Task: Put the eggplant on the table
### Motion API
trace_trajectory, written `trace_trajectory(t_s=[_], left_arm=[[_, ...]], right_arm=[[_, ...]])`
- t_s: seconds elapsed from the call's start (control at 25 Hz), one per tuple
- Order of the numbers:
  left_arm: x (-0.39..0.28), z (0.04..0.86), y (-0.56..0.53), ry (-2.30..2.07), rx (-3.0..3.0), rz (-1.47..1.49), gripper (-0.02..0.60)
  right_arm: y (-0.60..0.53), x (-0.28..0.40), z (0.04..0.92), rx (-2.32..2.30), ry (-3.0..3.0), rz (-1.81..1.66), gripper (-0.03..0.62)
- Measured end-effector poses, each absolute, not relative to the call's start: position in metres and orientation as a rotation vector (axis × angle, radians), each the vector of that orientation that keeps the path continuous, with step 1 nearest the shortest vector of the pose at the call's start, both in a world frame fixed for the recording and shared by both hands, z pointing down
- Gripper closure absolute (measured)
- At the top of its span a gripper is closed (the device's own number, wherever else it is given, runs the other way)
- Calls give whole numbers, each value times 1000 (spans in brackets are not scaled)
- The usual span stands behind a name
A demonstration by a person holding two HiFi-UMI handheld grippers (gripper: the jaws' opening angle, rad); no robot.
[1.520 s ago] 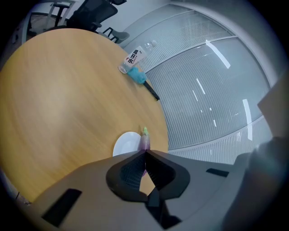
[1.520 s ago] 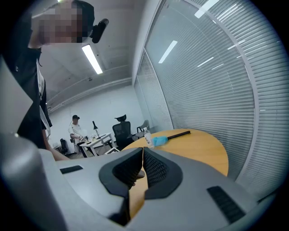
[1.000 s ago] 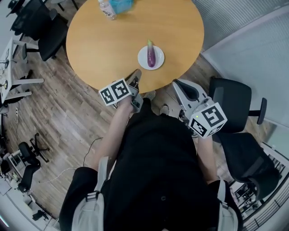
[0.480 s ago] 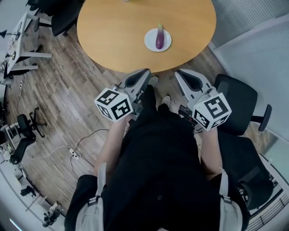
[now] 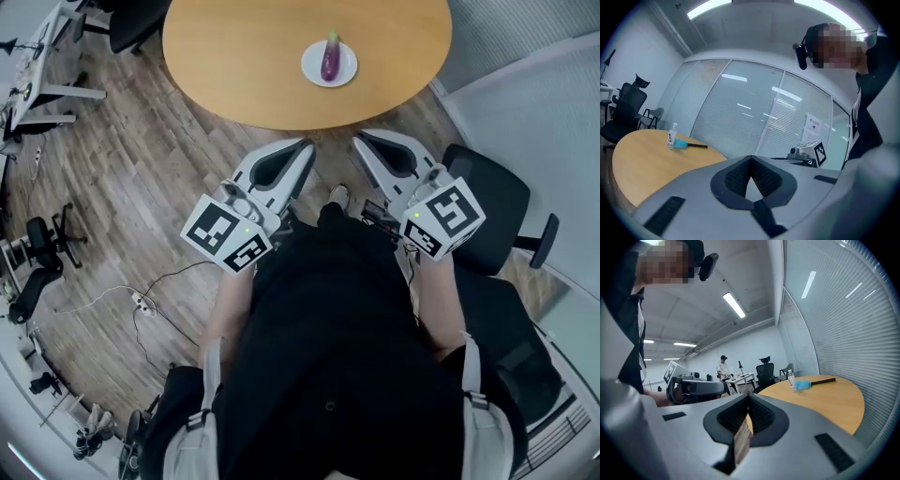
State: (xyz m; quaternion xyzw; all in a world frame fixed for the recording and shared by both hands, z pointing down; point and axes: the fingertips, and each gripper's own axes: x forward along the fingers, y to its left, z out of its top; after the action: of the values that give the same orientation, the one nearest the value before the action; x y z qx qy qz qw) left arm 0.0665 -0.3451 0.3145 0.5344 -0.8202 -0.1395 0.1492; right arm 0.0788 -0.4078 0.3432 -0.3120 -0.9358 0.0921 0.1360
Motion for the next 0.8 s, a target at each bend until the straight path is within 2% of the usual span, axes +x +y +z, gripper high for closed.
trace_trajectory(t_s=[0.8], left_arm=[[68, 311, -297, -2302, 1544, -411, 571]], right_arm=[[-381, 76, 329, -850, -2735, 233, 579]])
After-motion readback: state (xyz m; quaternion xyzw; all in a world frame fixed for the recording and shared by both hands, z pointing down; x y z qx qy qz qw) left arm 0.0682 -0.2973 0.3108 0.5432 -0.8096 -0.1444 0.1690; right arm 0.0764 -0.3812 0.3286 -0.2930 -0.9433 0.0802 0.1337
